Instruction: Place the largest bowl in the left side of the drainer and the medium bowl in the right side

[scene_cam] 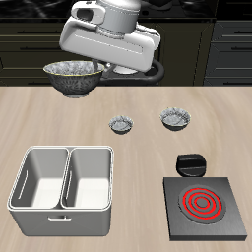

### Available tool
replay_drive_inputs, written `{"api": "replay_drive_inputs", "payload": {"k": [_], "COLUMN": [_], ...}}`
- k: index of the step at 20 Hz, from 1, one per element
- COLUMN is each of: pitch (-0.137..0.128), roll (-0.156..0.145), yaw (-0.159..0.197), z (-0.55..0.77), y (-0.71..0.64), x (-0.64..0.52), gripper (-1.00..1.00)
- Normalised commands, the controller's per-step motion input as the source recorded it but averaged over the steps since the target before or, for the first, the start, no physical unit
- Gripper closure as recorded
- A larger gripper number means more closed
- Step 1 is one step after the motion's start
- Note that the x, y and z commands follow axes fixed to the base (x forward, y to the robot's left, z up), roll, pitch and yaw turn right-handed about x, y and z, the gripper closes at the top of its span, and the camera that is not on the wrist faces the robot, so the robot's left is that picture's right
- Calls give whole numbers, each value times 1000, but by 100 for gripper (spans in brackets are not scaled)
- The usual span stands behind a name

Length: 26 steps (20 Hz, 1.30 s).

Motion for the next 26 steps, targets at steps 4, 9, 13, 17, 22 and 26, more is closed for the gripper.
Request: {"api": "replay_drive_inputs", "payload": {"k": [4,9,13,17,22,26], "pitch": [15,10,34,21,44,40], "roll": [3,-8,-9,-10,-1,19], "yaw": [-5,3,1,-8,-2,1], "z": [-110,-175,-254,-164,-336,-320], "y": [31,12,-29,-40,-17,144], "x": [287,150,196,146,193,109], "gripper": [100,100,100,100,100,100]}}
